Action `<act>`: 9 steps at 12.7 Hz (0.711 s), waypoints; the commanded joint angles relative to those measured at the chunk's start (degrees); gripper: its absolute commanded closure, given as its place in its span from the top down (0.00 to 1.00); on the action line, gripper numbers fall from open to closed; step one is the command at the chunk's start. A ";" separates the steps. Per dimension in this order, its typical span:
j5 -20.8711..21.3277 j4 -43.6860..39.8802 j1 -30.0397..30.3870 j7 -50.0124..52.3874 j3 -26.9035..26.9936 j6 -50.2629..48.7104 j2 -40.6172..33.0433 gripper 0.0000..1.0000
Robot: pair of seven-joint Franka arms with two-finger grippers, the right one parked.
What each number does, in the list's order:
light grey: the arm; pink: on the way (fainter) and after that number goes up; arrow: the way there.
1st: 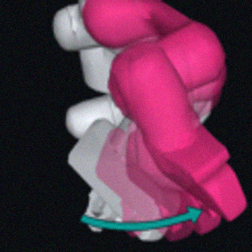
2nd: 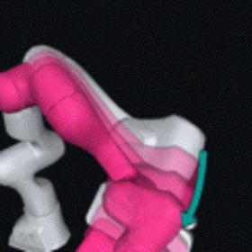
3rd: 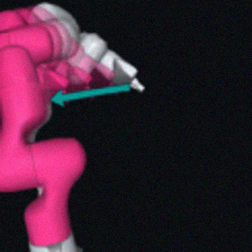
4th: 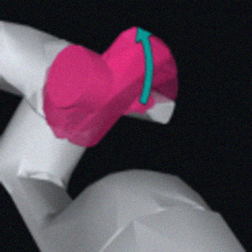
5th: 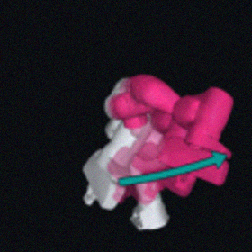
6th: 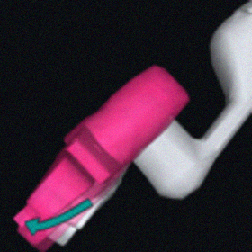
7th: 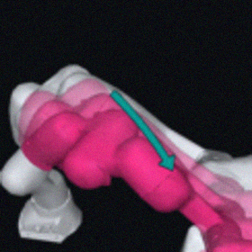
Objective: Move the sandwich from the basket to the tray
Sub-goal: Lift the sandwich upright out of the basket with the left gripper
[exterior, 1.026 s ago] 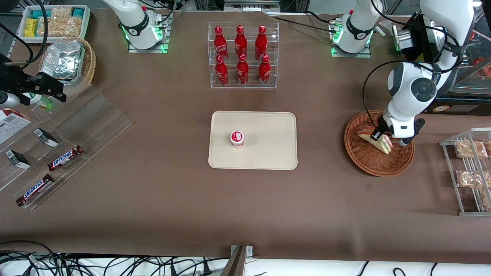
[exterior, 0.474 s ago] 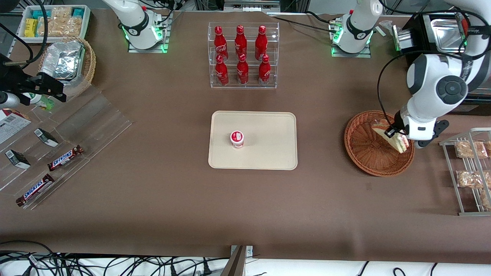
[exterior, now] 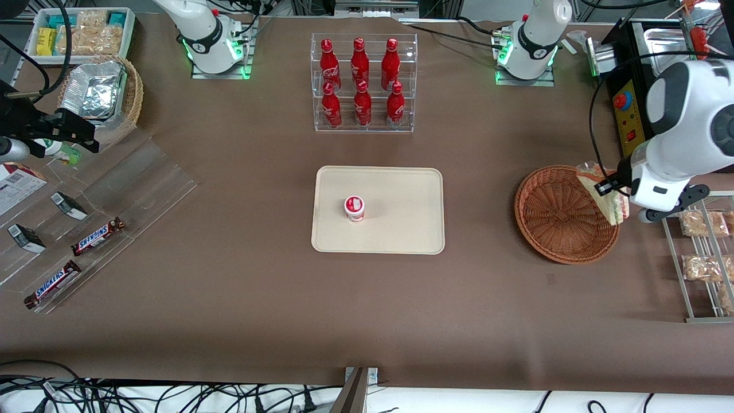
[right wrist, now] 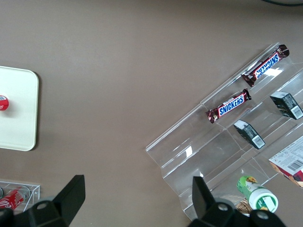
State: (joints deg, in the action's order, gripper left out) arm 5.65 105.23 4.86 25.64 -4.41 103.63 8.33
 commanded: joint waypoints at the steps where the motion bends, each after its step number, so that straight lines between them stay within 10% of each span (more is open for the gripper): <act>1: -3.09 -5.72 0.15 -10.83 -0.16 -6.14 -0.07 0.00; 9: -4.33 -9.34 -0.47 -23.53 -10.86 -7.92 -0.25 0.00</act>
State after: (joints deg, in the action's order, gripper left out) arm 1.94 97.34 4.09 3.75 -12.03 97.14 8.18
